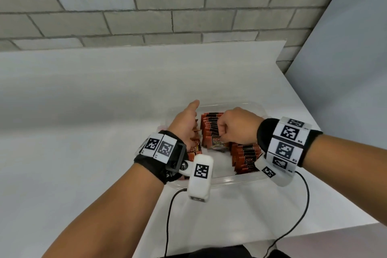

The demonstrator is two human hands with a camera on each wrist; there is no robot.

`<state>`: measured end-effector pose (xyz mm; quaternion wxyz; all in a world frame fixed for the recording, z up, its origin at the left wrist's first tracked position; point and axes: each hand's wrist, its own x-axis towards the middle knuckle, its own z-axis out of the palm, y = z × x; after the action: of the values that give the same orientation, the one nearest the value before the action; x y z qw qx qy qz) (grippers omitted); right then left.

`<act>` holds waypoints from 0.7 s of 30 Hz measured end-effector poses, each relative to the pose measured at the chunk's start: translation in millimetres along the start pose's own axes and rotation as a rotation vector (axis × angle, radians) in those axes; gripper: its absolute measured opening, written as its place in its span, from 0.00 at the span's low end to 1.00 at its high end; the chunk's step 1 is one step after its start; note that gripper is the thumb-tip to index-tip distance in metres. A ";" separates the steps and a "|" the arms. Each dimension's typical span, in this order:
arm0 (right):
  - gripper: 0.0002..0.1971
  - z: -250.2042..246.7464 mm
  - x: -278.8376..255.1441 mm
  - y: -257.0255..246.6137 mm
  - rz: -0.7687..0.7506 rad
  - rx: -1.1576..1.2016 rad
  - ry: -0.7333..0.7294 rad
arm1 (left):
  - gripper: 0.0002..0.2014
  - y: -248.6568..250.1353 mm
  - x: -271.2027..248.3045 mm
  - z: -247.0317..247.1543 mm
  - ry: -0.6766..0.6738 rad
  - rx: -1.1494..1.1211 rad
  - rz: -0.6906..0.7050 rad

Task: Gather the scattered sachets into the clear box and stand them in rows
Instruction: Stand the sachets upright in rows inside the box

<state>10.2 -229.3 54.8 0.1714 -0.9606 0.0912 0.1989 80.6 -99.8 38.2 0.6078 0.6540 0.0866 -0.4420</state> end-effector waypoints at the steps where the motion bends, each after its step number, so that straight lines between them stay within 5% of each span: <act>1: 0.02 0.4 2.4 -1.1 0.008 -0.022 -0.016 | 0.33 0.8 0.3 -1.2 0.002 0.018 -0.008; 11: 0.04 5.4 19.0 -6.6 0.052 -0.324 -0.097 | 0.19 4.8 -1.3 -7.1 0.040 0.135 0.016; 21: 0.07 9.4 25.1 -10.7 -0.020 -0.522 -0.119 | 0.18 3.1 -0.8 -3.1 0.000 0.189 0.063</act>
<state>32.1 -218.7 39.5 -0.0753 -0.9598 0.0169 0.2700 83.6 -97.6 40.5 0.5570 0.7110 0.0240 -0.4286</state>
